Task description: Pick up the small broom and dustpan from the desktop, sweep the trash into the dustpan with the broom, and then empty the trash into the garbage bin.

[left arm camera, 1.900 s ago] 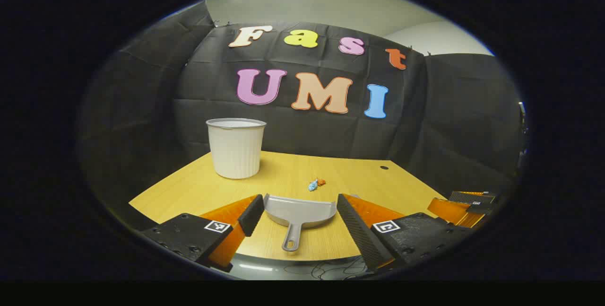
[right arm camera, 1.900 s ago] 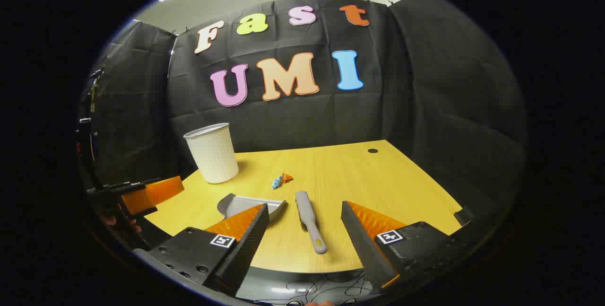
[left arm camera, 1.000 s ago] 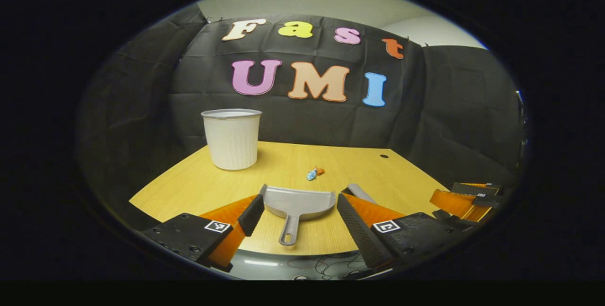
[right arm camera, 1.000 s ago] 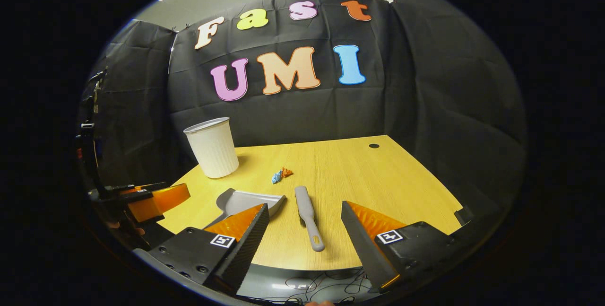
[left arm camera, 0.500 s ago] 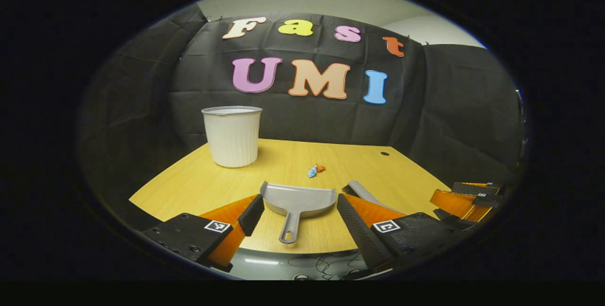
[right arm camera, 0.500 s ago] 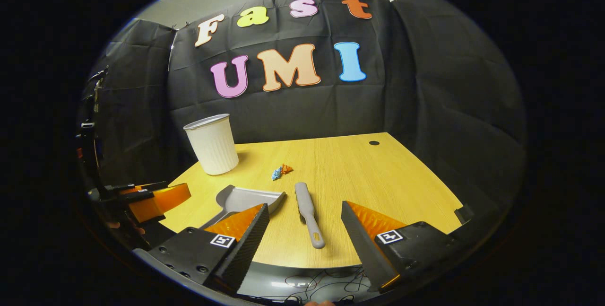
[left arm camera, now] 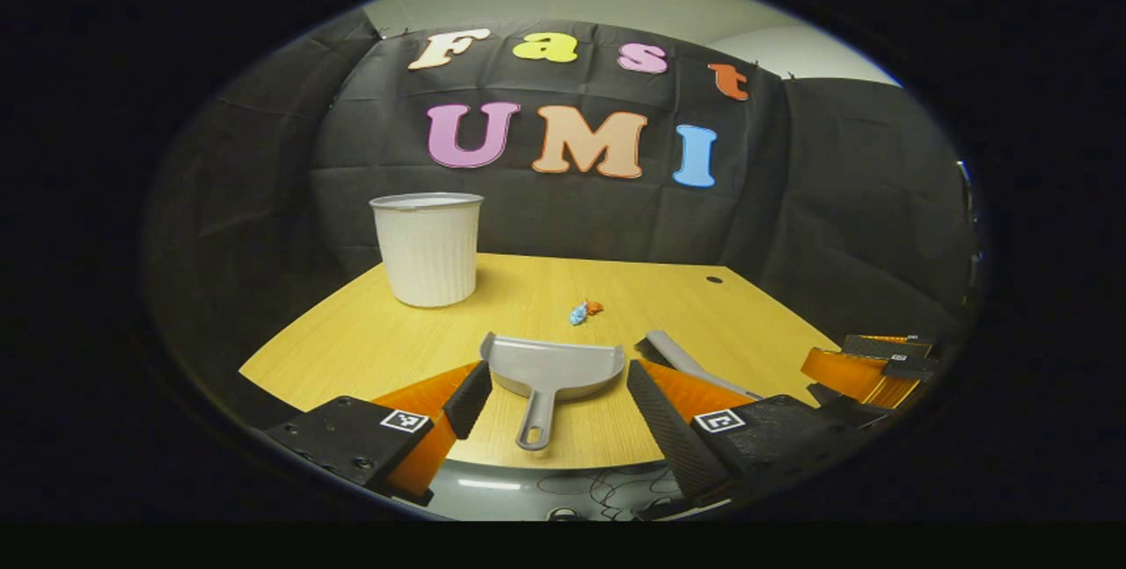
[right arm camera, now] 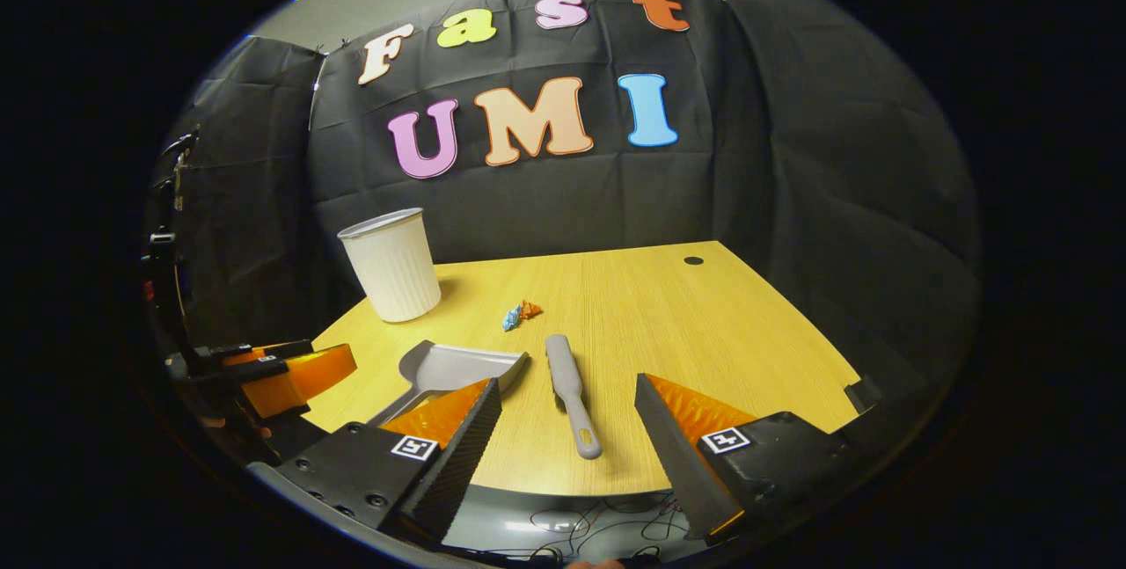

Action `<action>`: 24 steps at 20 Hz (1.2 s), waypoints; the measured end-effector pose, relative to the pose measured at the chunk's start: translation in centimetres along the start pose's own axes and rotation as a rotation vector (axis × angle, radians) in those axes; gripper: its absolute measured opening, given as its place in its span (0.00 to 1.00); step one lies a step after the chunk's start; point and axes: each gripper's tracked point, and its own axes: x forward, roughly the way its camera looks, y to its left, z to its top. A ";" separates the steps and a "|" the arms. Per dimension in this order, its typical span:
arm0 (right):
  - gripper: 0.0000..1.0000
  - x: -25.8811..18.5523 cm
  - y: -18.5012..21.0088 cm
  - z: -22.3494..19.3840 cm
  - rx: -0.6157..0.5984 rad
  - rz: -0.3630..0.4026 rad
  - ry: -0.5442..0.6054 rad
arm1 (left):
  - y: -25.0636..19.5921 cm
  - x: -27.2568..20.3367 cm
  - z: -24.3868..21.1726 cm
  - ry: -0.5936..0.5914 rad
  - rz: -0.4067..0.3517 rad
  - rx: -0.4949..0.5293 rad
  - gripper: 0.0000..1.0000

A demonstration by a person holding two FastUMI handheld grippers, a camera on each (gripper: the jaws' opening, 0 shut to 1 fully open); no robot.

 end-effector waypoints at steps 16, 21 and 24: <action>0.92 7.3 -0.7 -3.7 -0.072 0.038 0.165 | 1.2 4.5 -6.9 0.274 -0.019 0.055 0.94; 0.92 11.6 0.1 -6.8 -0.090 0.084 0.322 | 2.1 7.0 -8.4 0.392 -0.033 0.092 0.95; 0.93 13.4 -1.0 -8.7 -0.124 0.066 0.411 | 2.6 8.4 -9.1 0.439 -0.026 0.118 0.94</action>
